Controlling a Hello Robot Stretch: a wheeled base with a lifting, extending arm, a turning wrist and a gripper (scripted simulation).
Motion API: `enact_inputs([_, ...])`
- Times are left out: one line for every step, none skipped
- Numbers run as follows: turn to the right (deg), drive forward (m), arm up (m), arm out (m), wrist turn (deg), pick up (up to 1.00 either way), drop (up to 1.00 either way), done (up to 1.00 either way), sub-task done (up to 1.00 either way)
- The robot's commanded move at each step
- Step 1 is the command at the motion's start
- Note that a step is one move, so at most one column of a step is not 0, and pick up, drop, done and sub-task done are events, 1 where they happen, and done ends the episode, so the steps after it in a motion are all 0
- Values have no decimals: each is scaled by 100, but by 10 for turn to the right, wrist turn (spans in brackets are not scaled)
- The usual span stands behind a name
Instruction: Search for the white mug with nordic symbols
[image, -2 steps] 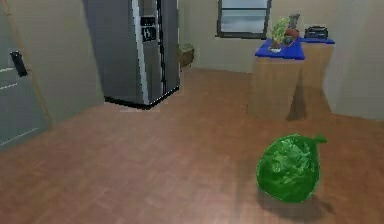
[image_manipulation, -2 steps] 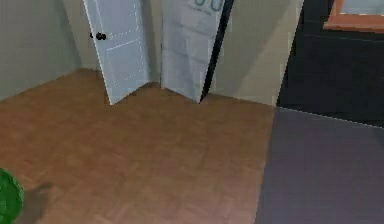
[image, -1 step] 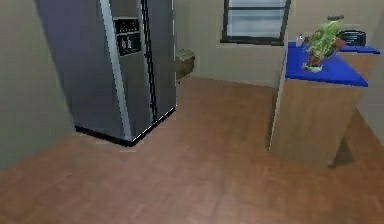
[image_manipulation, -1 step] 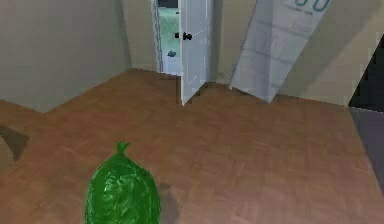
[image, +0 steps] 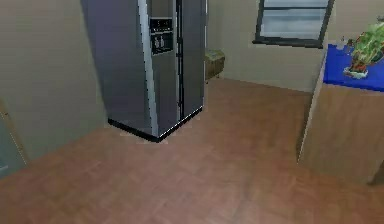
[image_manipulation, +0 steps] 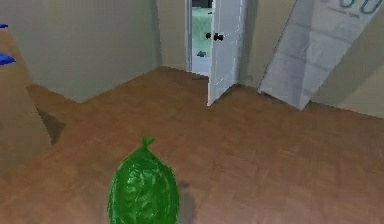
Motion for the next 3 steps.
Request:
enact_inputs([0, 30, 0, 0, 0, 0, 0, 0, 0])
enact_inputs([150, 0, 0, 0, 0, 0, 0, 0, 0])
enact_inputs([0, 100, 0, 0, 0, 0, 0, 0, 0])
